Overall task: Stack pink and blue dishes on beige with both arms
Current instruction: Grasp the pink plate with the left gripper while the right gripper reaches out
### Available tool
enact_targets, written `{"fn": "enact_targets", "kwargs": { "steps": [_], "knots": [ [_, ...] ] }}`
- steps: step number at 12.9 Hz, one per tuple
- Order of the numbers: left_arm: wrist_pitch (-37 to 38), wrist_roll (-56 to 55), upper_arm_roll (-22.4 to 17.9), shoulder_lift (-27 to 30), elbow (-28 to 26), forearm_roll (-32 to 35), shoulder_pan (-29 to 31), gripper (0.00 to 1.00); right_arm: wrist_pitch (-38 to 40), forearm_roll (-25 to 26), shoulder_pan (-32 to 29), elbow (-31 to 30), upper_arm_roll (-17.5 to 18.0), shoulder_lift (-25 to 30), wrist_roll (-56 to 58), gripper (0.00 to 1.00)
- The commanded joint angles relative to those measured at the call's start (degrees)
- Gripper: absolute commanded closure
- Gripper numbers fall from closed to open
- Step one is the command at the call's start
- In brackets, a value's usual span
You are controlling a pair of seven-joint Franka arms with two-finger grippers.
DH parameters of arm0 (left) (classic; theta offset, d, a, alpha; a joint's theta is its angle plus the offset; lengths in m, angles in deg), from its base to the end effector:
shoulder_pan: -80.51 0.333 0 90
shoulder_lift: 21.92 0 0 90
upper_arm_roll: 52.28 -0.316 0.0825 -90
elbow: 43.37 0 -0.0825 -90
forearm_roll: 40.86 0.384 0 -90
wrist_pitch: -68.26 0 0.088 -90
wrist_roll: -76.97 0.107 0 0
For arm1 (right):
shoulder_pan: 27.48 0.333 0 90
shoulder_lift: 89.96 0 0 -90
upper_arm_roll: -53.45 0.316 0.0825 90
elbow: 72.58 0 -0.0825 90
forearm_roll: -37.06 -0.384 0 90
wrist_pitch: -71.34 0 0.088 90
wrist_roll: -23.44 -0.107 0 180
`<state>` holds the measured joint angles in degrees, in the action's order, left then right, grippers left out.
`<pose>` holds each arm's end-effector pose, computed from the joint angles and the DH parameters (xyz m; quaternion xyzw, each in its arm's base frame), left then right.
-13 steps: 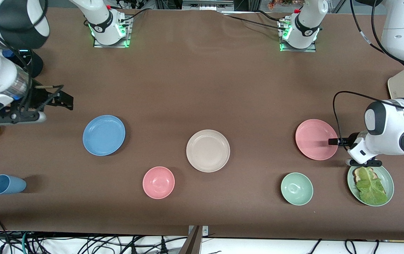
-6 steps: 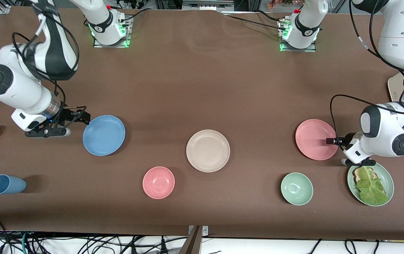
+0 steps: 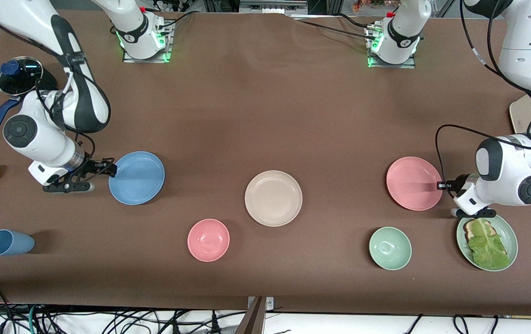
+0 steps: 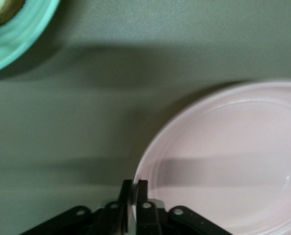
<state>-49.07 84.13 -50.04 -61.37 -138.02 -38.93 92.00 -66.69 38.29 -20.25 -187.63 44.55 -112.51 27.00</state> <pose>0.6420 0.1087 0.1890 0.9893 0.0108 -0.1441 0.0200 0.6062 -0.0149 0.2617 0.9988 0.0304 0.0042 0.0371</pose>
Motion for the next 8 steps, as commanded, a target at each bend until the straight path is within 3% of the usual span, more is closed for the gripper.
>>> {"fn": "enact_targets", "kwargs": {
  "steps": [1,4,8],
  "knots": [
    [0.2,-0.1,0.2,0.2,1.0,1.1,-0.1,1.0,-2.8,-3.1,-2.0,-0.4,0.5,-2.1,2.6,0.0],
    [3.1,-2.7,0.8,2.5,2.5,0.3,-1.2,1.0,-4.1,-7.9,-2.4,-0.4,0.5,-4.8,6.3,0.01],
    [16.2,-11.8,6.9,4.2,9.7,-2.1,-1.3,1.0,-5.7,-10.1,-2.5,0.4,0.6,-6.2,7.2,0.04]
  ]
}}
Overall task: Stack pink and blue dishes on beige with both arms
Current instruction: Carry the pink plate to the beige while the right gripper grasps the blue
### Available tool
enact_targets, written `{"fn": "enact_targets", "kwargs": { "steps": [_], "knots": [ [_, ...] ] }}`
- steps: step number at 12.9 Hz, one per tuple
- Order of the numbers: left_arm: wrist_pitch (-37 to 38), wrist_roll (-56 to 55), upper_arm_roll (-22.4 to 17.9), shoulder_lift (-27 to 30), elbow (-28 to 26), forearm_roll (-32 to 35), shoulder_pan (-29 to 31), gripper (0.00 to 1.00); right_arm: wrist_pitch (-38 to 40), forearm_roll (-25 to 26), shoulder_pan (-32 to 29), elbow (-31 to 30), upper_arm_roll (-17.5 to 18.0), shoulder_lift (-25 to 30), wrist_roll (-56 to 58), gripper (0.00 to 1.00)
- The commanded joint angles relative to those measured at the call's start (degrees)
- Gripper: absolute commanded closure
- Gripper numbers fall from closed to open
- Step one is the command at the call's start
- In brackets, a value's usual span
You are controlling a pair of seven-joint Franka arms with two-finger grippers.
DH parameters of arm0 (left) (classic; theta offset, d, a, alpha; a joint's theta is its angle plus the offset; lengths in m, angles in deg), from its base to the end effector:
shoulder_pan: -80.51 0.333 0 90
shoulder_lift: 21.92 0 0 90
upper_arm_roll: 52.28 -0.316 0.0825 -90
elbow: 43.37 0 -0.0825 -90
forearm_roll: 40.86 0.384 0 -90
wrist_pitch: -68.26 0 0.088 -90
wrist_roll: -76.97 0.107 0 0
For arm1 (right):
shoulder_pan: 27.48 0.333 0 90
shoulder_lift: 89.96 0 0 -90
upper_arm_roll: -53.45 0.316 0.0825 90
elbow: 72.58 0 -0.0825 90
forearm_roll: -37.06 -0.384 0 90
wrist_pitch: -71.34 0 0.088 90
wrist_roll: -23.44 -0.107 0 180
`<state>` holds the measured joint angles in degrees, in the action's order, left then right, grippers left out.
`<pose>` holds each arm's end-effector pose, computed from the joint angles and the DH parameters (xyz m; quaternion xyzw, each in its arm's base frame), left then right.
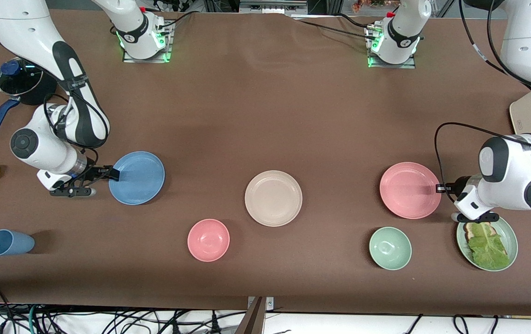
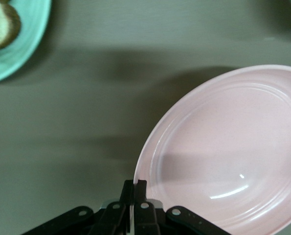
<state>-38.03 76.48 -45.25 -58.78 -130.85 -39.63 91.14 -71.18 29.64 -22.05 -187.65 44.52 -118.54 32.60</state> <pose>0.6677 0.0548 0.2614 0.9869 0.0370 -0.1536 0.0326 0.6032 -0.0357 0.2054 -1.0000 -0.0069 0.0052 0.0024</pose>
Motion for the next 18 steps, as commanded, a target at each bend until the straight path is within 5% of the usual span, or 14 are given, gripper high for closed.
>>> {"fn": "enact_targets", "kwargs": {
  "steps": [1,4,7,12,16,18],
  "knots": [
    [6.3,-7.2,4.3,2.8,2.7,-1.7,-0.4,1.0,-1.4,-1.7,-0.8,0.7,0.6,-0.3,1.5,0.05],
    [6.1,-18.0,11.3,3.1,2.8,-2.4,-1.6,1.0,-1.6,-4.6,-0.6,1.5,1.0,-1.9,1.6,0.17],
    [5.7,-23.7,11.3,1.6,5.4,-1.7,-9.3,1.0,-1.6,-4.7,-0.4,1.4,1.1,-2.9,1.5,0.36],
    [-0.5,-41.1,10.6,-2.9,7.8,5.6,-21.9,1.0,-1.3,-4.7,-0.4,1.4,1.1,-2.9,1.5,1.0],
    [-6.5,-51.4,10.1,-5.4,8.0,9.0,-27.5,1.0,0.0,-4.6,-0.2,2.0,1.2,-1.3,1.7,1.0],
    [-7.3,-54.3,8.5,-7.4,11.4,8.9,-30.0,1.0,8.0,-4.6,0.0,6.8,1.2,-0.6,1.7,1.0]
  ]
}}
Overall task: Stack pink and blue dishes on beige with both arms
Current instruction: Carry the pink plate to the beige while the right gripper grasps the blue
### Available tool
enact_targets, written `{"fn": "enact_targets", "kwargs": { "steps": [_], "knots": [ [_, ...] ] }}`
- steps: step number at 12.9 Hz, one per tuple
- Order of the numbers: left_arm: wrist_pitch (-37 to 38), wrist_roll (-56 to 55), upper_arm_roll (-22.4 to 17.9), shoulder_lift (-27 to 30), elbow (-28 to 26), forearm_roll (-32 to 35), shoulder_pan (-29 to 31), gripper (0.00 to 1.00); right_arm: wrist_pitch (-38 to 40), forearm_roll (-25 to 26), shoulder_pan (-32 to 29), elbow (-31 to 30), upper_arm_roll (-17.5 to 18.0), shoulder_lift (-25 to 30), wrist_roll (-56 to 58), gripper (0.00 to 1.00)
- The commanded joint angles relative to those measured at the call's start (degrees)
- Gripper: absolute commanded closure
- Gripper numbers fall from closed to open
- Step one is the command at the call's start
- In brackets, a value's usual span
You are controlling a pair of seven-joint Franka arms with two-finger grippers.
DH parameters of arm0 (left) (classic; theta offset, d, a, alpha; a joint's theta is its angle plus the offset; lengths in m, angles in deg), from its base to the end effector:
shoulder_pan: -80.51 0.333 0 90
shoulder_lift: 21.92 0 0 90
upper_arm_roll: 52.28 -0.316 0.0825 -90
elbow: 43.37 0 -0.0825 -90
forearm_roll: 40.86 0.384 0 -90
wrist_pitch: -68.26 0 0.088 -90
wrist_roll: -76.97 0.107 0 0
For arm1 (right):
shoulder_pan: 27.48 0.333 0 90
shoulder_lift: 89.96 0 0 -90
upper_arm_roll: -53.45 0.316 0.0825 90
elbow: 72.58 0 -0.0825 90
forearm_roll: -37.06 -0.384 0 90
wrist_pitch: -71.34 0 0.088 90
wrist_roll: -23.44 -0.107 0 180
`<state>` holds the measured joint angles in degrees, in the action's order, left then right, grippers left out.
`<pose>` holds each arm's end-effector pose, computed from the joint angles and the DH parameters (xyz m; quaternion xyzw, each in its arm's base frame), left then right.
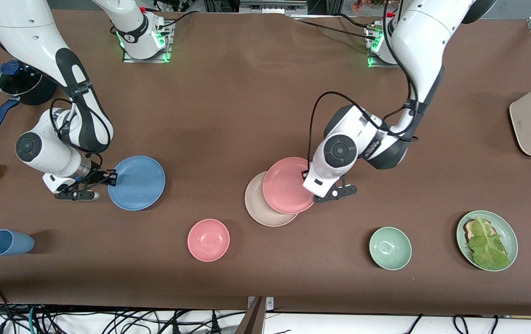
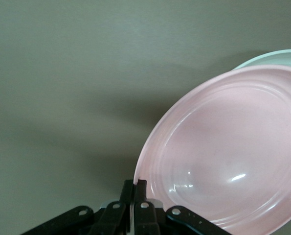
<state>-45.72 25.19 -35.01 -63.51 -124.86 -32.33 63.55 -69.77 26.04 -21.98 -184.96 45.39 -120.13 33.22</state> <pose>0.6132 -0.3583 0.2707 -0.9865 -0.1473 0.0700 0.0169 0.6145 -0.0253 0.2038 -0.9997 0.0033 0.0053 0.0250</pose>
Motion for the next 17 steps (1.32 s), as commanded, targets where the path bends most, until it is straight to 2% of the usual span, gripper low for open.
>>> {"fn": "enact_targets", "kwargs": {
  "steps": [1,3,7,8,9,10,14,17],
  "knots": [
    [0.4,-3.9,-1.7,-4.4,7.7,1.4,-2.6,1.0,11.6,-1.0,-0.1,7.7,0.3,1.2,1.1,1.0],
    [0.4,-5.3,-1.7,-6.7,10.6,1.2,-2.6,1.0,20.2,-0.9,-0.1,14.7,0.2,1.2,1.1,1.0],
    [0.2,-6.6,-1.7,-10.0,14.3,1.1,-2.6,1.0,28.2,-0.8,1.7,22.6,0.2,1.0,0.2,1.0],
    [0.2,-6.5,-1.7,-10.0,14.4,1.0,-2.6,0.89,29.2,-0.6,2.7,23.9,0.2,1.0,-1.0,1.0],
    [0.2,-5.9,-1.6,-9.9,14.4,0.8,-2.2,0.32,30.1,-0.5,3.4,24.7,0.2,1.1,-2.5,1.0],
    [0.3,-5.9,-1.6,-9.7,14.4,0.8,-2.0,0.0,31.3,-0.5,4.1,25.5,0.2,1.0,-4.1,1.0],
    [1.2,-6.5,-1.6,-7.2,13.5,1.0,0.5,0.0,33.8,-1.0,7.0,28.5,0.2,1.0,-8.8,1.0],
    [6.4,-3.3,-1.5,-5.9,12.6,1.7,3.8,0.0,33.7,-1.1,11.2,28.6,0.3,1.2,-16.2,1.0]
  ]
}}
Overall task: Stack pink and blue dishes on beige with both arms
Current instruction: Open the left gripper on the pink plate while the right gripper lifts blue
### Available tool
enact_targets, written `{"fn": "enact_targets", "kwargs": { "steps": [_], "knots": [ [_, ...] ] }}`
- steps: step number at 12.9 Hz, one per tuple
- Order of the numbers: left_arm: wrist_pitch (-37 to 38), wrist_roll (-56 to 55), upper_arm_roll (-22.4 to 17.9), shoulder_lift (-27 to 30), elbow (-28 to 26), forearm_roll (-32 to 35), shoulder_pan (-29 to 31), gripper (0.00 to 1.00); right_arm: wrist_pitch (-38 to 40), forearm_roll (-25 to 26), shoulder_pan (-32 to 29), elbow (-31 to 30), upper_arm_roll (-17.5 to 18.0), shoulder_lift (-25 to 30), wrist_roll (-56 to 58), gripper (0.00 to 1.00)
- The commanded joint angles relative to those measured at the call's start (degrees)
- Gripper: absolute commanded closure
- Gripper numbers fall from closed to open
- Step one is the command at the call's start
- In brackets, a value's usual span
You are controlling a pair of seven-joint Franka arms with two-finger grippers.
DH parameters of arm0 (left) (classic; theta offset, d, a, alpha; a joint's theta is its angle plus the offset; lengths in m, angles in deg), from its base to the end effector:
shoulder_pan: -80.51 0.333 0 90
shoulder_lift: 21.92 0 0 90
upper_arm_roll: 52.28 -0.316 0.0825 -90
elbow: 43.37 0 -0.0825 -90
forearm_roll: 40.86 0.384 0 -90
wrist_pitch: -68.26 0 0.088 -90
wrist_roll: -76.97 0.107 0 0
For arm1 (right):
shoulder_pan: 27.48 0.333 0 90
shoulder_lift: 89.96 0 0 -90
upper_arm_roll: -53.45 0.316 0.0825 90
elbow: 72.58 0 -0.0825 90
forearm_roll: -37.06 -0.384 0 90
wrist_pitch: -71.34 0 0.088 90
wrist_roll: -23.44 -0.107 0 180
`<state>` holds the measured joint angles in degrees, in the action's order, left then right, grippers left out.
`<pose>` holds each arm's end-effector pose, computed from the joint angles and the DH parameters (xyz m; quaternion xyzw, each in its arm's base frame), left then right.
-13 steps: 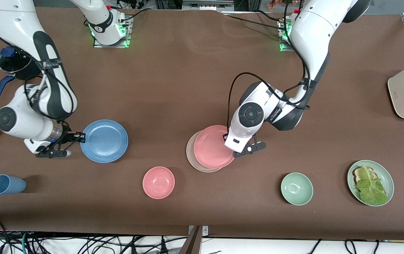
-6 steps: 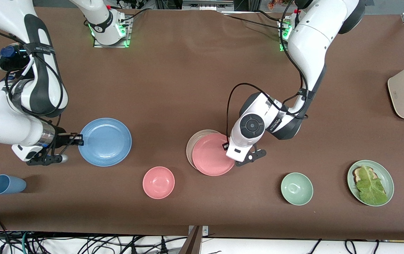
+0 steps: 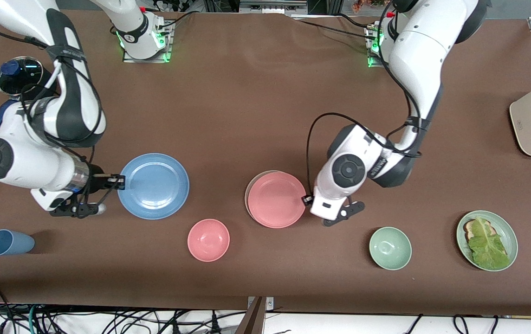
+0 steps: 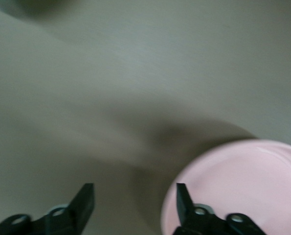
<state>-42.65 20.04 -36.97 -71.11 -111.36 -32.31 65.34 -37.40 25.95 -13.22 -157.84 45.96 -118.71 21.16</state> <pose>0.6769 -0.3223 0.2724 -0.9696 -0.2390 0.0530 0.0037 0.6784 0.1086 0.3776 -0.9973 -0.0106 0.0478 0.0550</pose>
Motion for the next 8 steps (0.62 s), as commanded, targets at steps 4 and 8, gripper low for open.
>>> {"fn": "enact_targets", "kwargs": {
  "steps": [4,8],
  "knots": [
    [10.1,12.9,0.6,4.0,-1.0,1.0,8.8,0.0,0.6,-1.1,9.1,3.5,-0.2,-0.6,-16.1,1.0],
    [14.3,25.0,0.8,4.8,-1.2,0.9,17.1,0.0,-7.2,-3.1,18.4,3.8,0.2,-3.8,-30.5,1.0]
  ]
}}
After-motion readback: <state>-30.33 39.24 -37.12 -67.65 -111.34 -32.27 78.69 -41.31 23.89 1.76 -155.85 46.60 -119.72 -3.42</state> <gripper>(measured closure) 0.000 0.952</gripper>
